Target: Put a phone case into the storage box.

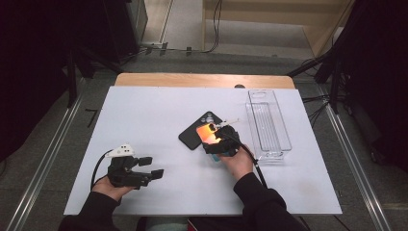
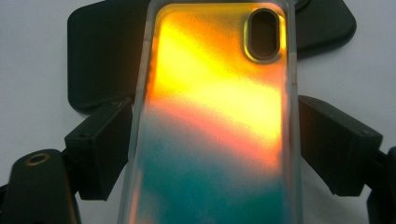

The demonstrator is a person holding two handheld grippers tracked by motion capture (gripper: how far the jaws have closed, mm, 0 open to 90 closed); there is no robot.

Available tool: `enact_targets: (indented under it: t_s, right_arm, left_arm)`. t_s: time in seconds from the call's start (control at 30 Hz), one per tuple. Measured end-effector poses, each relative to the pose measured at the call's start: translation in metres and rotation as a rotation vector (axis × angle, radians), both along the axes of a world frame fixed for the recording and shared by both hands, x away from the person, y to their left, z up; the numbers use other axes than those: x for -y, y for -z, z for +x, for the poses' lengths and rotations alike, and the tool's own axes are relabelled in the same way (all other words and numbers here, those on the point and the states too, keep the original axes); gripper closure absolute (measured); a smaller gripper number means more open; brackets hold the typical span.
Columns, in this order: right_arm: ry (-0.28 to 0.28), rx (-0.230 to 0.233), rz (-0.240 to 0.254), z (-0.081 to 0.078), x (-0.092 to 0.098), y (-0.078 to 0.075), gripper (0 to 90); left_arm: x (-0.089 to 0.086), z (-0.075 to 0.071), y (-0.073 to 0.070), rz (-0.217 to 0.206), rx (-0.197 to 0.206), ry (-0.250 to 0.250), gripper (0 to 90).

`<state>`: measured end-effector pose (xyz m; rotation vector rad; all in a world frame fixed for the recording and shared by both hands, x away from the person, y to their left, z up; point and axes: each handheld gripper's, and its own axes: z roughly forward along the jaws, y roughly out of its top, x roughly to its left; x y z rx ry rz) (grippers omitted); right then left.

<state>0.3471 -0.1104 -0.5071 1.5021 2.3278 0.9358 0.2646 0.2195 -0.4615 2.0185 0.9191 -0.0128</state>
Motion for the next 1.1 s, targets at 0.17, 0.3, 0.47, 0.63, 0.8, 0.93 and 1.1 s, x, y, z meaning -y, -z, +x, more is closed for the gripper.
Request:
enact_targets:
  t_s: [0.17, 0.3, 0.47, 0.63, 0.8, 0.93, 1.1]
  right_arm:
    - [-0.012, 0.001, 0.003, 0.0, 0.002, -0.007, 14.1]
    - [-0.033, 0.017, 0.023, -0.002, 0.004, -0.022, 14.2]
    - [-0.056, 0.012, 0.058, -0.009, 0.01, -0.037, 14.2]
    - [-0.08, 0.013, 0.087, -0.019, 0.02, -0.051, 14.2]
    - [-0.101, 0.01, 0.142, -0.031, 0.033, -0.056, 14.2]
    - [-0.096, -0.007, 0.188, -0.037, 0.038, -0.054, 14.2]
    - [-0.099, -0.013, 0.216, -0.041, 0.035, -0.053, 14.2]
  left_arm:
    - [0.0, 0.0, 0.0, 0.0, -0.003, -0.004, 24.8]
    - [0.0, 0.0, 0.0, -0.009, -0.019, -0.005, 24.8]
    - [0.001, 0.0, 0.0, -0.004, -0.021, 0.005, 24.8]
    - [0.003, 0.0, -0.002, -0.036, -0.038, 0.0, 23.7]
    - [0.007, 0.001, -0.006, -0.054, -0.074, -0.019, 24.0]
    - [0.01, 0.002, -0.011, -0.077, -0.092, -0.024, 24.4]
    - [0.019, 0.005, -0.016, -0.082, -0.115, -0.021, 24.4]
